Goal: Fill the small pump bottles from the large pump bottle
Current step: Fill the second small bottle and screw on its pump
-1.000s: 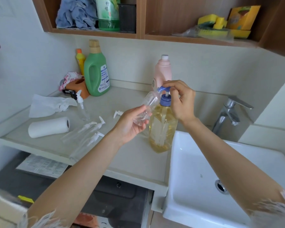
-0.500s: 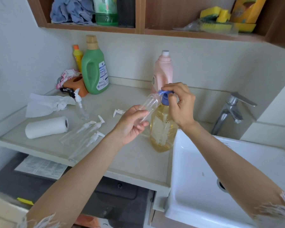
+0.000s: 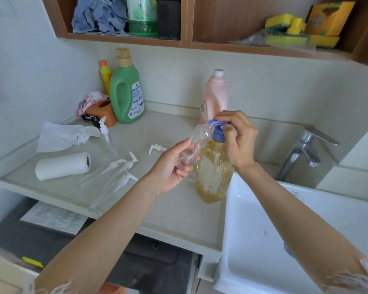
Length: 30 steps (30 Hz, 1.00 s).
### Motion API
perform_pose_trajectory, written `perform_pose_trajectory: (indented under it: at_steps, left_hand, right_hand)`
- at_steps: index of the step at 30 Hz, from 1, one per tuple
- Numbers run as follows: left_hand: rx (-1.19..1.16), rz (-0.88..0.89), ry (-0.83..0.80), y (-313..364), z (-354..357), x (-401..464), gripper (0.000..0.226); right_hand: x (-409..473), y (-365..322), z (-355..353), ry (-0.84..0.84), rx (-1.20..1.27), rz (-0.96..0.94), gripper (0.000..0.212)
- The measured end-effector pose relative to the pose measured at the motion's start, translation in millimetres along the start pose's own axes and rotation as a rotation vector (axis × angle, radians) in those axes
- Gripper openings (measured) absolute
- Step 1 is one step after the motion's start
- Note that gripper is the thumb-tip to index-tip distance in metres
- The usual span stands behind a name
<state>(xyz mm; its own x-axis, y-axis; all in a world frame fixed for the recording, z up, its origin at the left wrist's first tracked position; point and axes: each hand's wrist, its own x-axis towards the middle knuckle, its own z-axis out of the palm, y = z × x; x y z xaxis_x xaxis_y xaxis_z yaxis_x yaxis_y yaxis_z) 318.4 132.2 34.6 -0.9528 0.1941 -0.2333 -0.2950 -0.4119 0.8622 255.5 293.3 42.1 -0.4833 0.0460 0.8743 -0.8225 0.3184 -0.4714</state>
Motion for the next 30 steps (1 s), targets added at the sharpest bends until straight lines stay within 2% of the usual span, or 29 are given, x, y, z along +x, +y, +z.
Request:
perform_pose_trajectory:
  at_steps: [5,11,18,25,30]
  left_hand:
    - [0.030,-0.024,0.007,-1,0,1,0.026]
    - [0.069,0.001,0.037,5,5,-5,0.021]
    - [0.101,0.021,-0.024,6,11,-6,0.036]
    - [0.083,0.025,-0.025,5,7,3,0.038]
    - [0.082,-0.032,-0.008,3,6,6,0.038]
  right_hand:
    - [-8,4,-1,0.017,-0.046,-0.037,0.030]
    - [-1,-10,-6,-0.020,-0.034,0.013,0.033]
    - [19,-13,-18,-0.123,-0.058,0.021,0.036]
    - [6,-3,-1,0.040,-0.007,0.010,0.031]
    - [-1,6,3,0.075,-0.021,-0.020,0.028]
